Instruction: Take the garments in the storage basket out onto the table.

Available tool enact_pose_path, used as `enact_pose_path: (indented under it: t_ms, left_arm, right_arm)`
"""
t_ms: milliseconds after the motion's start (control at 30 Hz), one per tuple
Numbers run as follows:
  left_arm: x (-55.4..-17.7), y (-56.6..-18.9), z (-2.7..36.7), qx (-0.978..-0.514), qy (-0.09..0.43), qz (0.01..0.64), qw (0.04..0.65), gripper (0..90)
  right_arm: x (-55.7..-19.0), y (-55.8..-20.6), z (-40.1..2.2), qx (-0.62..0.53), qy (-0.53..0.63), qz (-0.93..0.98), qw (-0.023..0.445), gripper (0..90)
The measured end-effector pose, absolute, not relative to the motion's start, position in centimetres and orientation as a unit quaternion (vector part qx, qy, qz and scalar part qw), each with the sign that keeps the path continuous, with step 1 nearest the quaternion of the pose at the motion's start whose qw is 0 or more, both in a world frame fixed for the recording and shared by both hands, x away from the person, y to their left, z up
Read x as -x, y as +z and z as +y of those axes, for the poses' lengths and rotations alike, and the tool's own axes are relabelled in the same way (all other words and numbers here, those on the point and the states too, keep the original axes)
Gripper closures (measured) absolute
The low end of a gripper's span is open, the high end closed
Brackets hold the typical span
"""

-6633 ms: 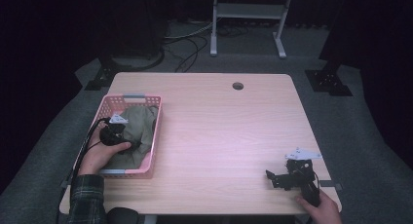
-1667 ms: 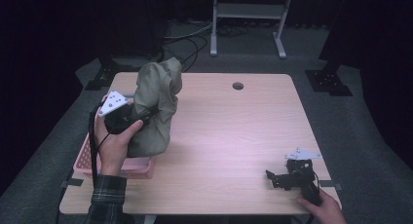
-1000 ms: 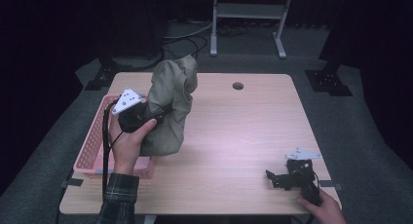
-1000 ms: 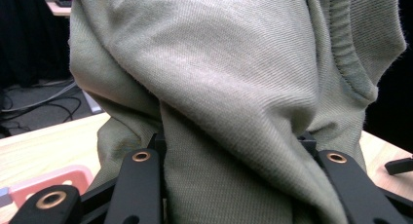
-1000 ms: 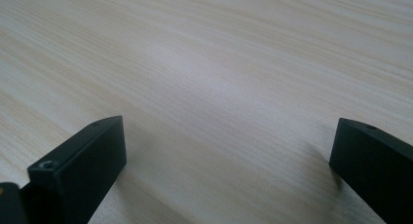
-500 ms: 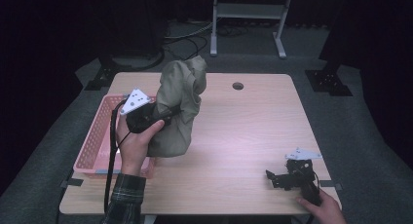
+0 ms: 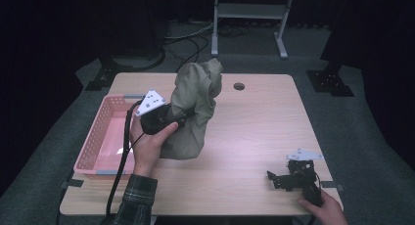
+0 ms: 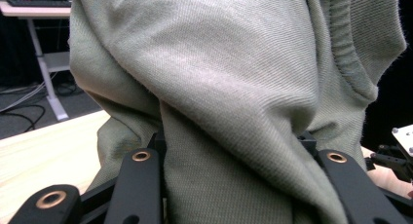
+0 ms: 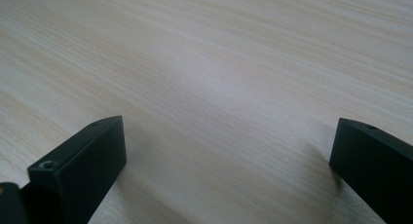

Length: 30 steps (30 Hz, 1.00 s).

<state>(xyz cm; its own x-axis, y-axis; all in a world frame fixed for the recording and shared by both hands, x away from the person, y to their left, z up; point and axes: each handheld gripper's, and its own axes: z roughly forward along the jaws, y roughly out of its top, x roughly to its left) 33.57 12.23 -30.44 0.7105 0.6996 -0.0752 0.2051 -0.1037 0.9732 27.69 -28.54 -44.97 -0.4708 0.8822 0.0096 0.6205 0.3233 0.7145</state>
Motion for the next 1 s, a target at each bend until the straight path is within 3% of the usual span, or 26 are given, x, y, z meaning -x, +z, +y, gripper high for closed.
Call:
enact_pose_path:
  t_ms: [1000]
  left_arm:
    - [-34.9,-32.8,6.5,-0.744,0.178,0.297,0.572,55.2]
  right_arm:
    - [-27.7,-45.0,-28.5,-0.476,0.334,0.790,0.195,0.0]
